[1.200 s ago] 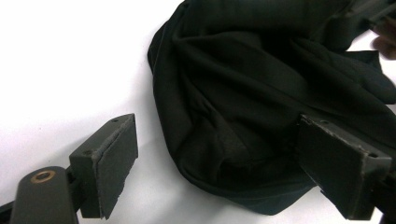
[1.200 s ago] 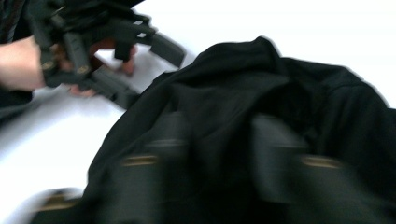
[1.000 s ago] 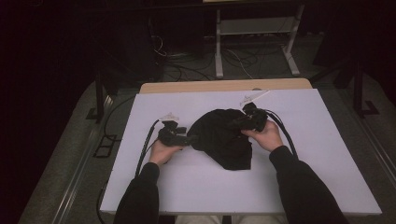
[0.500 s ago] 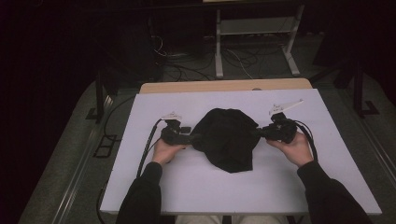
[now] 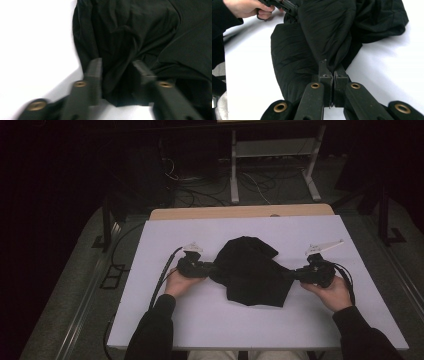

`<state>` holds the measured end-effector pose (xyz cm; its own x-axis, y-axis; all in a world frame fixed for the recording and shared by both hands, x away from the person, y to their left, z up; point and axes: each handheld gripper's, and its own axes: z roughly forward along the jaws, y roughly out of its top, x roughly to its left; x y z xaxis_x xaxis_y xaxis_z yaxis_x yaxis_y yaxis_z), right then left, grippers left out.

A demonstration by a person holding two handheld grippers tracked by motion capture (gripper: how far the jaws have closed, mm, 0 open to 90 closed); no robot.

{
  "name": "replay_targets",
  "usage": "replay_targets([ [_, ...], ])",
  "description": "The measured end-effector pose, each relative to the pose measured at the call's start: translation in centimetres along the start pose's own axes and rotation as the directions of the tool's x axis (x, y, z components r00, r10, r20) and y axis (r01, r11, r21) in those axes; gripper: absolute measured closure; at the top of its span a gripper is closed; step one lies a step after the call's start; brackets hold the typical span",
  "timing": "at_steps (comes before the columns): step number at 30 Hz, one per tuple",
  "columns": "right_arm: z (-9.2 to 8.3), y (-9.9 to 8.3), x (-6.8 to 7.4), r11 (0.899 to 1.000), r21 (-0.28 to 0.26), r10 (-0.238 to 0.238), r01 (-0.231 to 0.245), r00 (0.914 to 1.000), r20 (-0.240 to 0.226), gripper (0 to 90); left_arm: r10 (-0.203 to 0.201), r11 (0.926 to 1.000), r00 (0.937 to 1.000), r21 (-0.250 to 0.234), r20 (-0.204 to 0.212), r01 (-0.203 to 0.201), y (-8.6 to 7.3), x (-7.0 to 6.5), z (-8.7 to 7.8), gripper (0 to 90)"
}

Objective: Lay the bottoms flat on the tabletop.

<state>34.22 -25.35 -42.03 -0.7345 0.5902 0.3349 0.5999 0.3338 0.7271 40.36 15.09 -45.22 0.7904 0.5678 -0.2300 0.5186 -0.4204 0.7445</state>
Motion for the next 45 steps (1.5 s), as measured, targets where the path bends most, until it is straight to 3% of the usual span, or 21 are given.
replay_targets([
  [2, 0.0, 0.1, -0.2, 1.000, -0.011, 0.008, -0.008, 1.0000, 0.002, 87.2, 0.009, 1.0000, 1.0000, 0.004, 0.001, -0.009, 0.3, -0.2, -0.1, 80.3],
  [4, -0.1, 0.3, -0.3, 1.000, -0.022, 0.015, -0.015, 0.9999, 0.008, 87.2, 0.009, 0.9999, 0.9997, -0.009, -0.021, -0.009, 0.8, -0.5, -0.5, 83.9],
  [11, -0.2, 0.1, -1.4, 0.998, -0.029, 0.049, -0.048, 0.9982, 0.035, 87.2, 0.027, 0.9971, 0.9988, -0.071, -0.041, -0.030, 1.4, -1.1, -1.7, 85.5],
  [17, -0.8, 0.9, -1.8, 0.996, -0.072, 0.054, -0.051, 0.9977, 0.040, 87.2, 0.059, 0.9909, 0.9965, -0.118, -0.059, -0.065, 2.8, -1.8, -3.4, 85.9],
  [21, -1.9, 2.8, -1.9, 0.994, -0.106, 0.035, -0.029, 0.9981, 0.051, 87.2, 0.075, 0.9866, 0.9946, -0.140, -0.073, -0.084, 4.2, -2.0, -4.6, 86.1],
  [23, -2.8, 4.4, -2.3, 0.991, -0.134, 0.037, -0.029, 0.9974, 0.062, 87.2, 0.071, 0.9846, 0.9947, -0.155, -0.074, -0.082, 4.6, -2.0, -4.9, 86.2],
  [25, -3.8, 6.4, -2.6, 0.987, -0.158, 0.042, -0.030, 0.9963, 0.075, 87.2, 0.079, 0.9820, 0.9918, -0.163, -0.101, -0.095, 6.6, -2.0, -6.0, 86.2],
  [26, -4.4, 7.5, -2.6, 0.985, -0.173, 0.042, -0.028, 0.9960, 0.079, 87.2, 0.079, 0.9820, 0.9918, -0.163, -0.101, -0.095, 6.6, -2.0, -6.0, 86.2],
  [28, -5.2, 9.5, -2.7, 0.979, -0.201, 0.042, -0.024, 0.9953, 0.087, 87.2, 0.098, 0.9786, 0.9860, -0.167, -0.134, -0.120, 9.0, -2.2, -7.2, 86.2],
  [29, -5.4, 10.4, -2.7, 0.977, -0.210, 0.043, -0.022, 0.9943, 0.098, 87.2, 0.098, 0.9786, 0.9860, -0.167, -0.134, -0.120, 9.0, -2.2, -7.2, 86.2],
  [30, -5.4, 10.4, -2.7, 0.977, -0.210, 0.043, -0.022, 0.9943, 0.098, 87.2, 0.105, 0.9773, 0.9834, -0.167, -0.147, -0.130, 9.7, -2.3, -7.6, 86.2],
  [31, -5.7, 12.0, -2.8, 0.973, -0.228, 0.050, -0.023, 0.9922, 0.114, 87.2, 0.111, 0.9759, 0.9797, -0.168, -0.167, -0.139, 11.0, -2.5, -8.2, 86.2],
  [33, -5.8, 13.2, -3.0, 0.968, -0.250, 0.064, -0.034, 0.9913, 0.115, 87.3, 0.116, 0.9747, 0.9762, -0.168, -0.183, -0.147, 11.9, -2.7, -8.8, 86.2],
  [38, -5.9, 14.8, -3.0, 0.951, -0.305, 0.090, -0.057, 0.9914, 0.095, 87.2, 0.131, 0.9707, 0.9681, -0.171, -0.214, -0.169, 13.1, -3.1, -10.1, 86.2],
  [45, -5.5, 15.8, -2.6, 0.944, -0.324, 0.087, -0.058, 0.9933, 0.077, 87.2, 0.115, 0.9710, 0.9662, -0.179, -0.231, -0.158, 13.5, -2.6, -11.2, 86.2],
])
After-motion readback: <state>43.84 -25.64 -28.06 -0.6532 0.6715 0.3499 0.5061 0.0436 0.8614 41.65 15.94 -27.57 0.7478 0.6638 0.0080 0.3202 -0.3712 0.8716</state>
